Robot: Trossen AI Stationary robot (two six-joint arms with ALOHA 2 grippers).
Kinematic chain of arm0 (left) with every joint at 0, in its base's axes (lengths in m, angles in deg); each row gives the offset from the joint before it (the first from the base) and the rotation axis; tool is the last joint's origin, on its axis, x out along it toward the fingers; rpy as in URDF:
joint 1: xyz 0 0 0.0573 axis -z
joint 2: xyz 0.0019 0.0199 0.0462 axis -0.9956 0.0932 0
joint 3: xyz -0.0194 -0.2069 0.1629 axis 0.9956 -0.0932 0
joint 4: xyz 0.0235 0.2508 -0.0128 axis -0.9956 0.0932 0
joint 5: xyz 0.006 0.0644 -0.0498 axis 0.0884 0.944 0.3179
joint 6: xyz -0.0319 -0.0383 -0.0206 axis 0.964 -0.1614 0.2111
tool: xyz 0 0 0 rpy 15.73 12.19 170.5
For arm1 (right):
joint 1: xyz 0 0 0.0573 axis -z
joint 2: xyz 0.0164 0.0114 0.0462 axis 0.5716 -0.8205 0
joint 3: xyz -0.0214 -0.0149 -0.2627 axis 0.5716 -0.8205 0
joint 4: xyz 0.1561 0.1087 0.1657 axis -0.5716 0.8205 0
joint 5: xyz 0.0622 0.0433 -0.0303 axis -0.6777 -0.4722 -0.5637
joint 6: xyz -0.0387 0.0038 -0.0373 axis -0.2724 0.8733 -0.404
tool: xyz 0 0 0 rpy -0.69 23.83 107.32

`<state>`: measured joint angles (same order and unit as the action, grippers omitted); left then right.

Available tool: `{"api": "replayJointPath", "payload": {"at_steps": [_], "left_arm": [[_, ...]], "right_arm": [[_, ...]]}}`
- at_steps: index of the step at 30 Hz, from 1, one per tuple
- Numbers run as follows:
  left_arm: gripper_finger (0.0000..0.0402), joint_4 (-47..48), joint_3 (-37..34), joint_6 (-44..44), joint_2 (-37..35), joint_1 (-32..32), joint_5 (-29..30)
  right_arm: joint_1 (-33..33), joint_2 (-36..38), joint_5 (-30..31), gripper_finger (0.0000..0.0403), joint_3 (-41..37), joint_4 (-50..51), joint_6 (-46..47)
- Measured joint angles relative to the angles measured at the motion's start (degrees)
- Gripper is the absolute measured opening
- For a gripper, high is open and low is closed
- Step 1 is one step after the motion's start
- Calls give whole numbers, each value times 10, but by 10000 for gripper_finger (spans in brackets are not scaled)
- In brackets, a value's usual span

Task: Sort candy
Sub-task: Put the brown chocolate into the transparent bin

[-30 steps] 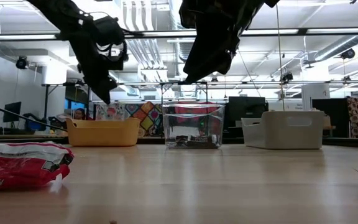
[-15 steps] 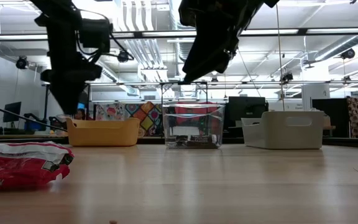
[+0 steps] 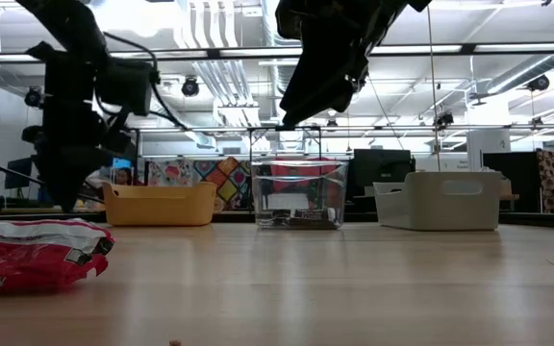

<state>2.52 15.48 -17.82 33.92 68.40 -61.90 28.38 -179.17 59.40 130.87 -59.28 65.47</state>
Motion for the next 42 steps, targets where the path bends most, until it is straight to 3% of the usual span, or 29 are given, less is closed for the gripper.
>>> {"api": "replayJointPath", "payload": {"at_steps": [19,23,33,39,42], "left_arm": [[163,-113,-66,-9,0,0,7],[140,-119,-74,-9,0,0,7],[26,-123,-74,-15,0,1,13],[6,-143,-51,-63,-14,16,-18],[6,-213,-48,-113,-32,39,-59]], "right_arm": [[0,0,0,172,0,-4,0],[0,0,0,172,0,-4,1],[0,0,0,172,0,-5,2],[-3,0,0,168,-2,-8,-7],[-7,0,-1,165,-14,-40,-23]]}}
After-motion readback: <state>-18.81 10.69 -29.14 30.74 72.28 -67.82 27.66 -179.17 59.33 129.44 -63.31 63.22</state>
